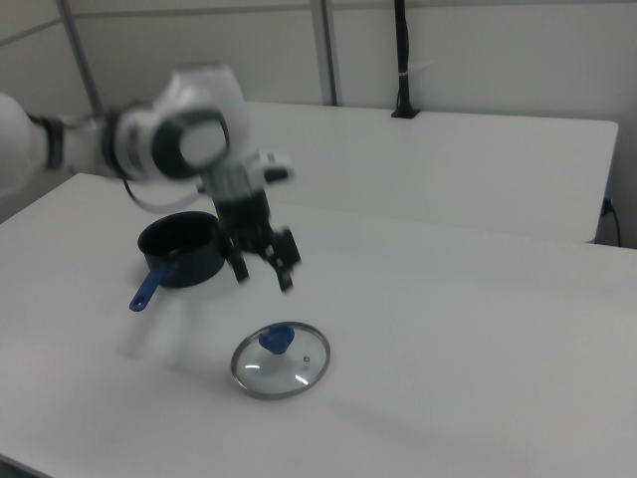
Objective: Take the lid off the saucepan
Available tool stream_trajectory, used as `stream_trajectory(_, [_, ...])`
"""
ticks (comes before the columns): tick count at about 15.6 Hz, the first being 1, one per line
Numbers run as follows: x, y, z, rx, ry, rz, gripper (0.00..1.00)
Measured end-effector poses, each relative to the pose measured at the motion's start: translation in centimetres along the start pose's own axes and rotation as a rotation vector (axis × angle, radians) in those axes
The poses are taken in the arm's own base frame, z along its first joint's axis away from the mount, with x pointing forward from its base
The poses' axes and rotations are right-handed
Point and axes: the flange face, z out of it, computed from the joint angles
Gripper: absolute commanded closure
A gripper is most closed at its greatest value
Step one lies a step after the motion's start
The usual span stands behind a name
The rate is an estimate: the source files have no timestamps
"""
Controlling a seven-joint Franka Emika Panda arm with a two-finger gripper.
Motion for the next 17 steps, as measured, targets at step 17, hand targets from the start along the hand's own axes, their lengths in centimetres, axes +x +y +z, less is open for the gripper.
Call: stream_trajectory(17, [-2.9, -2.5, -16.1, 0.129, 0.081, -0.07, 0.0])
